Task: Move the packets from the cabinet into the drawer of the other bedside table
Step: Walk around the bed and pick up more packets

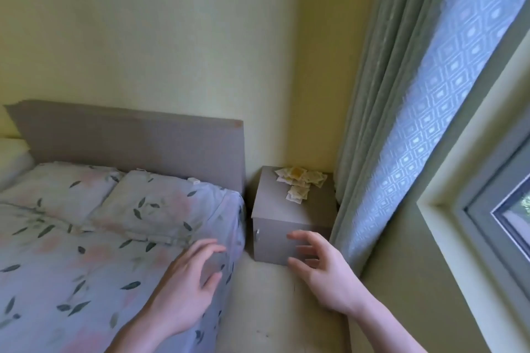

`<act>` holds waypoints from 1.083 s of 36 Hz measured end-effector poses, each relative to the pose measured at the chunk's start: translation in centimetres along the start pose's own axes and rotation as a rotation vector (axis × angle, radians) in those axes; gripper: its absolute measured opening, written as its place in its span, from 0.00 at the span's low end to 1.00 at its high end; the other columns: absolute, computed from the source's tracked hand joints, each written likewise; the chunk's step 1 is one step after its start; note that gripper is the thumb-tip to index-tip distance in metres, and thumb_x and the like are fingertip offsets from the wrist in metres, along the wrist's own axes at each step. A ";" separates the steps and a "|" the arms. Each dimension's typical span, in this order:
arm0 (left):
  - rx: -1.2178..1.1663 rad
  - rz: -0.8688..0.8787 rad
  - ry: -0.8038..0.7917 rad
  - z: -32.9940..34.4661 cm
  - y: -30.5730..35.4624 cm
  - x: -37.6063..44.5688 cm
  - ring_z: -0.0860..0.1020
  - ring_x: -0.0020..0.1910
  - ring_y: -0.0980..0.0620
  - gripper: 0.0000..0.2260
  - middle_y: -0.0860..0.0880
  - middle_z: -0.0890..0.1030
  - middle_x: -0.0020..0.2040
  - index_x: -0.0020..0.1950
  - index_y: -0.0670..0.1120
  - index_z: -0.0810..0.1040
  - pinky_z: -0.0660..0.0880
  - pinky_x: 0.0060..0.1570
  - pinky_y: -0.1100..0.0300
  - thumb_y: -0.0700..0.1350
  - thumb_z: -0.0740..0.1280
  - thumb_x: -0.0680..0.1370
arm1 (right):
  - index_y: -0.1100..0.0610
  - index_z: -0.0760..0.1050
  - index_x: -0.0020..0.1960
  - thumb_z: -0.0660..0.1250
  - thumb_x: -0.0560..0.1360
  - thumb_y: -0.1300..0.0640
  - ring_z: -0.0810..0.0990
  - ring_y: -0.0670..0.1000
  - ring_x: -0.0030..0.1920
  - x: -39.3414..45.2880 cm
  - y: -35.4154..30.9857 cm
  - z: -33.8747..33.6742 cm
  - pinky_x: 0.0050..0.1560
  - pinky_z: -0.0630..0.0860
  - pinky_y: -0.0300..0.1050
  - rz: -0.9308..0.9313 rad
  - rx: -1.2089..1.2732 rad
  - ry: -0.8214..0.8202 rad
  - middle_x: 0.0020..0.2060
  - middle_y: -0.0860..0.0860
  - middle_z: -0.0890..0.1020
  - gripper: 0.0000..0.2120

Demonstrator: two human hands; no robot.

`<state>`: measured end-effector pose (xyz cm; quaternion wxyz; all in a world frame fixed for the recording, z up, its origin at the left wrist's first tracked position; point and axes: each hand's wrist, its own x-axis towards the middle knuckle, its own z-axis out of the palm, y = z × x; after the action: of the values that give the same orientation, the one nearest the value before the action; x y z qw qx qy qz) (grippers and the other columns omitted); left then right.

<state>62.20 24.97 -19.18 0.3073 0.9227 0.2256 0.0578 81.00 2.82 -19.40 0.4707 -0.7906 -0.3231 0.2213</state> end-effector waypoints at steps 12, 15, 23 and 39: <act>-0.004 0.063 -0.067 0.7 -3.8 23.0 0.68 0.66 0.67 0.16 0.66 0.68 0.66 0.65 0.57 0.73 0.58 0.63 0.76 0.45 0.68 0.80 | 0.39 0.76 0.59 0.72 0.76 0.55 0.77 0.36 0.59 18.3 5.4 -2.4 0.61 0.78 0.44 0.146 0.016 0.072 0.60 0.42 0.79 0.16; 0.004 0.092 -0.175 1.6 -3.9 28.7 0.68 0.65 0.66 0.16 0.65 0.69 0.66 0.67 0.56 0.72 0.58 0.62 0.76 0.46 0.67 0.80 | 0.40 0.77 0.60 0.73 0.75 0.56 0.78 0.39 0.58 21.5 6.9 -3.6 0.60 0.79 0.45 0.194 0.006 0.111 0.60 0.41 0.79 0.17; -0.009 0.071 -0.376 7.7 -4.1 41.5 0.75 0.59 0.61 0.15 0.64 0.70 0.65 0.65 0.58 0.72 0.68 0.63 0.67 0.47 0.67 0.80 | 0.42 0.76 0.62 0.72 0.76 0.59 0.79 0.34 0.55 29.6 11.2 -7.5 0.53 0.75 0.28 0.344 0.011 0.155 0.60 0.41 0.79 0.18; -0.042 -0.284 -0.492 19.4 -4.6 62.1 0.77 0.56 0.57 0.17 0.53 0.74 0.65 0.67 0.53 0.75 0.70 0.57 0.69 0.49 0.68 0.79 | 0.49 0.73 0.62 0.70 0.78 0.61 0.76 0.39 0.44 51.8 25.3 -15.0 0.37 0.71 0.26 0.608 0.077 0.036 0.46 0.44 0.78 0.15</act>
<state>120.53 45.79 -39.52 0.3769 0.8615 0.2700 -0.2071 134.39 22.28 -37.35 0.4183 -0.8364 -0.0544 0.3499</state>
